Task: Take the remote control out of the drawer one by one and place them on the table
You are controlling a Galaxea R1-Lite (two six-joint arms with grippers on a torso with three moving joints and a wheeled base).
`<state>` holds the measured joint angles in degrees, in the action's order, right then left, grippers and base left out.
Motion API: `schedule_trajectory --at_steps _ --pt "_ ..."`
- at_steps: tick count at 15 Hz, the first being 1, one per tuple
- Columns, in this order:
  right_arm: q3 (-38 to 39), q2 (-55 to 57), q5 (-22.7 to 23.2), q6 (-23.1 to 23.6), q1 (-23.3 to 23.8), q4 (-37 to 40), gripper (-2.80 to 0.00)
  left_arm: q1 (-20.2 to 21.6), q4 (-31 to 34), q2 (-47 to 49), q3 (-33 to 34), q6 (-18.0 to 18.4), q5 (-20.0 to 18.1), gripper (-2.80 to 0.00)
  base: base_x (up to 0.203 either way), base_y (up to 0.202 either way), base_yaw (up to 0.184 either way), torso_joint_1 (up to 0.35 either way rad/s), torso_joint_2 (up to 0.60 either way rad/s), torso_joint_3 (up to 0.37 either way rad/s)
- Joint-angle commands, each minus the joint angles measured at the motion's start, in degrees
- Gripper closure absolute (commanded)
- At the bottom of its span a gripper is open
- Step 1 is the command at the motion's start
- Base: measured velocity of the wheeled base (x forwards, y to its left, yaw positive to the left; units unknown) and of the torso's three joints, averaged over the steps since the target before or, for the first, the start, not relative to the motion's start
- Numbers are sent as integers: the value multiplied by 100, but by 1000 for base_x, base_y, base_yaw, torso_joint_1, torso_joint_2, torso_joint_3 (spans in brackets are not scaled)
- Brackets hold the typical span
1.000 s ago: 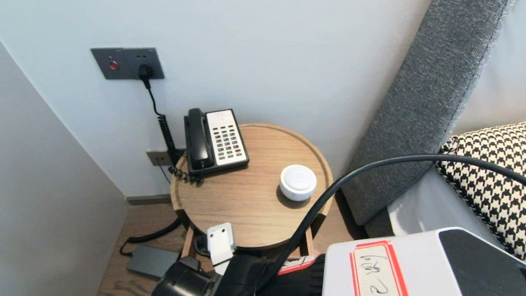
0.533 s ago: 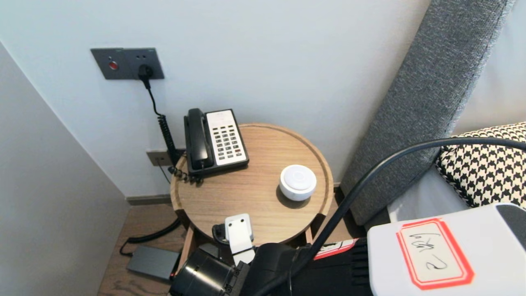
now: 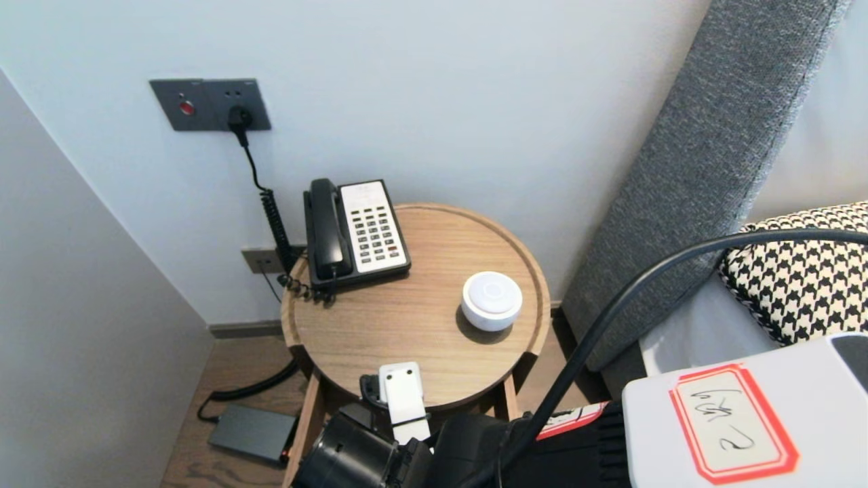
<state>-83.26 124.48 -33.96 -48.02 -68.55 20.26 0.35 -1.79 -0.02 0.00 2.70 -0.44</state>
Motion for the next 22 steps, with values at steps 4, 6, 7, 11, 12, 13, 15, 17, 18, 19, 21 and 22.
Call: schedule_trajectory --at_steps 4,6,7,11,12,13,15,17,18,19,21,22 --pt "619 -40 47 -94 -13 -677 -280 0 -5 -6 70 3 0 0 0 0 0 0 0 0" --pt "691 -34 101 -94 -27 -847 -280 4 -5 -6 70 3 0 0 0 0 0 0 0 0" --pt "704 -12 176 -94 -27 -878 -280 9 -5 -6 70 3 0 0 0 0 0 0 0 0" --pt "768 121 269 -82 -27 -1159 -280 2 -5 -6 70 3 0 0 0 0 0 0 0 0" --pt "759 164 282 -24 -27 -1323 -280 0 -5 -6 70 3 0 0 0 0 0 0 0 0" --pt "716 274 284 16 -23 -1339 -280 9 -5 -6 70 3 0 0 0 0 0 0 0 0" --pt "646 437 285 29 -1 -1373 -280 0 -5 -6 70 3 0 0 0 0 0 0 0 0" --pt "627 468 278 134 17 -1473 -280 8 -5 -6 70 3 0 0 0 0 0 0 0 0" --pt "625 507 258 249 33 -1542 -280 1 -5 -6 70 3 0 0 0 0 0 0 0 0" --pt "626 507 239 303 34 -1584 -280 9 -5 -6 70 3 0 0 0 0 0 0 0 0" --pt "575 498 195 391 34 -1587 -280 7 -5 -6 70 3 0 0 0 0 0 0 0 0" --pt "557 507 162 416 34 -1587 -280 0 -5 -6 70 3 0 0 0 0 0 0 0 0"
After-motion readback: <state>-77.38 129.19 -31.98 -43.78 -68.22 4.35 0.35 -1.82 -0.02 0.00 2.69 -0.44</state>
